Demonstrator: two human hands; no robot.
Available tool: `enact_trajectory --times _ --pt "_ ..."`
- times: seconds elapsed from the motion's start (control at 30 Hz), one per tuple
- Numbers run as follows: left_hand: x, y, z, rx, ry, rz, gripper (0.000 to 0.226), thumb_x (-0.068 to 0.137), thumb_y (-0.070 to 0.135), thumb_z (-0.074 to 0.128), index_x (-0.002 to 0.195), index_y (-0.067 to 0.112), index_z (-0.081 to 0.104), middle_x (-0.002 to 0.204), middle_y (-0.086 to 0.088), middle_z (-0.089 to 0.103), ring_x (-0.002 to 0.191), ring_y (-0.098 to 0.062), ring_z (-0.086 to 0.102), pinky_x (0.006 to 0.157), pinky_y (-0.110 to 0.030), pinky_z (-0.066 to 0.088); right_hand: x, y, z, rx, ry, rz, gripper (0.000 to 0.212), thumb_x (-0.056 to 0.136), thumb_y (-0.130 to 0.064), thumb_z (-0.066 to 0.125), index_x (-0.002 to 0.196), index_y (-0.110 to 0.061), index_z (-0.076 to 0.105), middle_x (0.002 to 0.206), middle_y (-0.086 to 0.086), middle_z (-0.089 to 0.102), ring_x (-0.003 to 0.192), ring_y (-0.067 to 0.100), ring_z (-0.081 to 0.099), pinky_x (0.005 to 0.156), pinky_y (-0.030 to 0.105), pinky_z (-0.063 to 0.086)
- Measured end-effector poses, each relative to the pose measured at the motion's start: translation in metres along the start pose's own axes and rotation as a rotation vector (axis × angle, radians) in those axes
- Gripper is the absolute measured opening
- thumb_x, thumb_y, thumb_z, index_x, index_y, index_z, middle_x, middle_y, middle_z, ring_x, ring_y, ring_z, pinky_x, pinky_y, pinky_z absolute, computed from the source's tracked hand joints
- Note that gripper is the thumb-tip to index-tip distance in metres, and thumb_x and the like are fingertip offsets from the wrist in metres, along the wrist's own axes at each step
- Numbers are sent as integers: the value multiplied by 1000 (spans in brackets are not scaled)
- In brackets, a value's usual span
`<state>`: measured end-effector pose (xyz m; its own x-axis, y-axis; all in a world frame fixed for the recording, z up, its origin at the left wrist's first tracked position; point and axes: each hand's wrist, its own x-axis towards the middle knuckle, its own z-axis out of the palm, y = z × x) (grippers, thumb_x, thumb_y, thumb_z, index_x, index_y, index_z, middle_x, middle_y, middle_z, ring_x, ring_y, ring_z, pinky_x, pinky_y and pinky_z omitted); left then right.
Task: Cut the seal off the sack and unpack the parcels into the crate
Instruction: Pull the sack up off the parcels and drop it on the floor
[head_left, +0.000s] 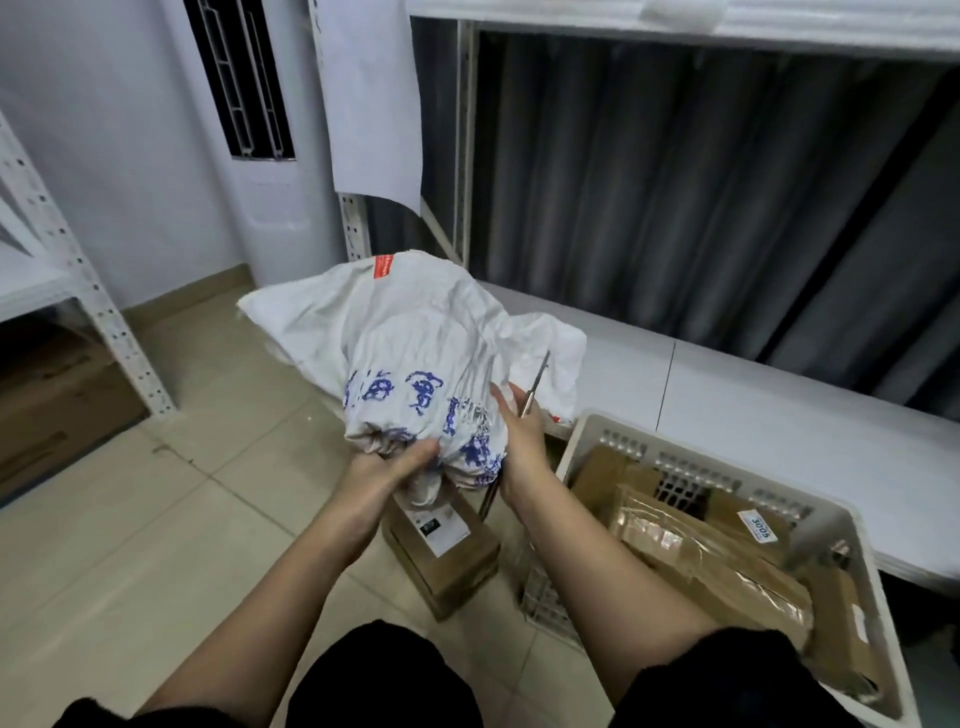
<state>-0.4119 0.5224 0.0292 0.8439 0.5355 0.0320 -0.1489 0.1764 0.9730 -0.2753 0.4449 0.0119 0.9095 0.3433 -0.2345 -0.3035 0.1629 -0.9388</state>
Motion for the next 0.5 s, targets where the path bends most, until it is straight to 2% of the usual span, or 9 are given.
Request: enact_trajectory --times 0.07,0.13,0.2,0.23,0.27,0.3,0.4,0.43,0.5 --pt "14 -3 -1 -97 113 60 59 54 41 81 106 21 64 101 13 73 96 -6 68 86 -22 53 3 11 13 -29 -6 2 43 81 -30 73 117 -19 52 125 9 60 115 26 57 103 45 44" --pt "35 -11 -18 -257 249 60 41 74 31 73 109 13 64 99 1 74 88 -14 71 73 -27 57 9 22 22 -48 -64 9 40 83 -25 72 118 -19 52 119 3 61 109 18 59 95 34 50" --pt "54 -22 -45 -359 341 -4 14 86 18 58 98 11 61 84 -9 67 63 -19 68 55 -28 56 17 30 25 -27 -148 40 38 85 -16 69 119 -15 54 102 -2 63 90 7 63 75 19 53" --pt "64 -30 -60 -386 364 -47 10 85 16 55 93 11 58 80 -12 60 54 -19 64 51 -28 54 24 35 24 -17 -184 77 35 87 -13 67 120 -13 55 87 -5 63 73 1 63 61 13 51" --pt "73 -39 -74 -408 382 -93 14 81 16 55 94 11 57 82 -14 56 53 -20 62 50 -28 54 31 39 24 -27 -201 116 33 88 -12 64 120 -12 56 72 -9 60 57 -3 58 48 9 45" --pt "83 -48 -87 -424 403 -134 25 77 18 56 100 9 58 90 -15 58 62 -22 64 53 -29 56 40 43 24 -57 -200 137 31 89 -12 62 120 -13 57 65 -11 55 50 -3 52 42 8 39" --pt "110 -73 -116 -454 477 -206 63 70 24 64 128 2 56 123 -12 63 109 -29 64 80 -37 58 69 50 29 -110 -163 132 33 89 -14 60 121 -18 51 80 -4 56 52 1 51 40 12 37" --pt "120 -81 -125 -455 508 -213 66 69 25 65 130 3 55 126 -12 63 115 -29 61 88 -40 55 80 53 32 -86 -155 133 36 89 -12 60 122 -19 47 79 -4 54 45 -3 51 38 12 36" --pt "143 -98 -139 -448 545 -225 64 69 25 66 129 5 58 125 -12 64 117 -29 61 98 -46 49 102 57 36 -68 -187 137 36 90 -6 57 121 -20 44 70 -5 47 31 -3 44 31 12 31"
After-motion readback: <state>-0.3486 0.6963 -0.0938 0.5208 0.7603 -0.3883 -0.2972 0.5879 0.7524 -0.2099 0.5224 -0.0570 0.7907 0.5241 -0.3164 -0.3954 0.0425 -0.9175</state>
